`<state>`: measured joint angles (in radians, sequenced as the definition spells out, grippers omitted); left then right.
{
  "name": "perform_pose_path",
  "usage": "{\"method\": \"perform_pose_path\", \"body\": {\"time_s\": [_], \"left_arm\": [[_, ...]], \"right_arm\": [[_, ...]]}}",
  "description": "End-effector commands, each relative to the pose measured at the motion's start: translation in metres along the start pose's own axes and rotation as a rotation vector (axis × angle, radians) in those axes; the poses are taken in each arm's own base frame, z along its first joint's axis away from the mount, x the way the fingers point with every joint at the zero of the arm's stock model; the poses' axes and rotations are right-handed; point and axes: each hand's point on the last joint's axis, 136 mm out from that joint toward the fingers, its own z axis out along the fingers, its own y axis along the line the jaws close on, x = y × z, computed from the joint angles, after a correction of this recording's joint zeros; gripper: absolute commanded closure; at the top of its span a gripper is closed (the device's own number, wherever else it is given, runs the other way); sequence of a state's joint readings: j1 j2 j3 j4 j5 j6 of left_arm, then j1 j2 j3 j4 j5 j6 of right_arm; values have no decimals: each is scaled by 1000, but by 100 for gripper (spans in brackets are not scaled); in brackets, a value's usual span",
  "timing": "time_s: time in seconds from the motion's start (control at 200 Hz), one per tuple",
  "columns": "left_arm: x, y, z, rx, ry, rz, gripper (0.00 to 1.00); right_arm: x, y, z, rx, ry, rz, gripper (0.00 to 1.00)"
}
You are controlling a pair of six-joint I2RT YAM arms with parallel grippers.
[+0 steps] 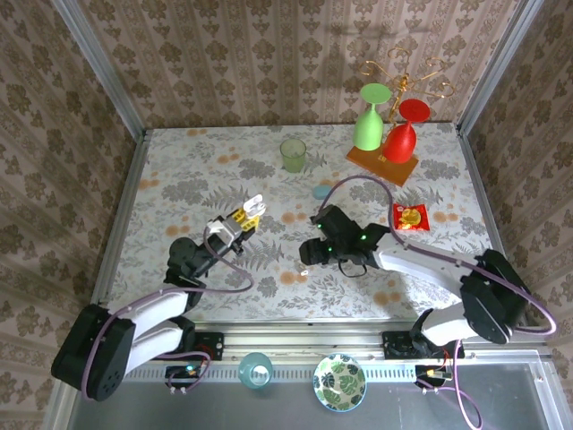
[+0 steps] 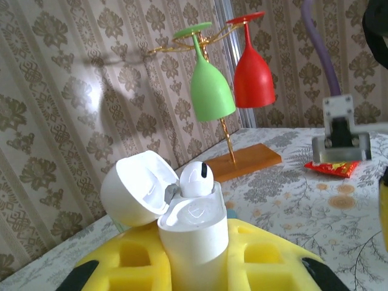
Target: Insert wireless bluetooth earbuds into charging case
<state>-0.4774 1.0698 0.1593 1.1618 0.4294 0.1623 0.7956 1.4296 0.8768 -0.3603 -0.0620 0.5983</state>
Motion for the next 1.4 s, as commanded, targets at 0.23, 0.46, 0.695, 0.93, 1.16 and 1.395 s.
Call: {"method": "perform_pose_path", "body": {"time_s": [0.23,0.46,0.695,0.93,1.16,1.395], "left_arm": [[-9,-2,-2,3,-60,31,100],[-12,-4,-6,3,-64,22,100],[-11,-5,-9,1,-57,21,100],[-11,-5,-9,3,-58,24,100],[-9,-6,-10,3,-53,19,100],[-7,-7,-11,4,-47,23,100]], "right_arm": [[54,44,42,-92,189,79,53],[58,39,60,-55,205,88,55],[44,8,61,79,146,73,55],[15,0,66,65,85,97,56],[1,11,66,21,65,78,57],[12,-14,46,106,-7,235,57]]}}
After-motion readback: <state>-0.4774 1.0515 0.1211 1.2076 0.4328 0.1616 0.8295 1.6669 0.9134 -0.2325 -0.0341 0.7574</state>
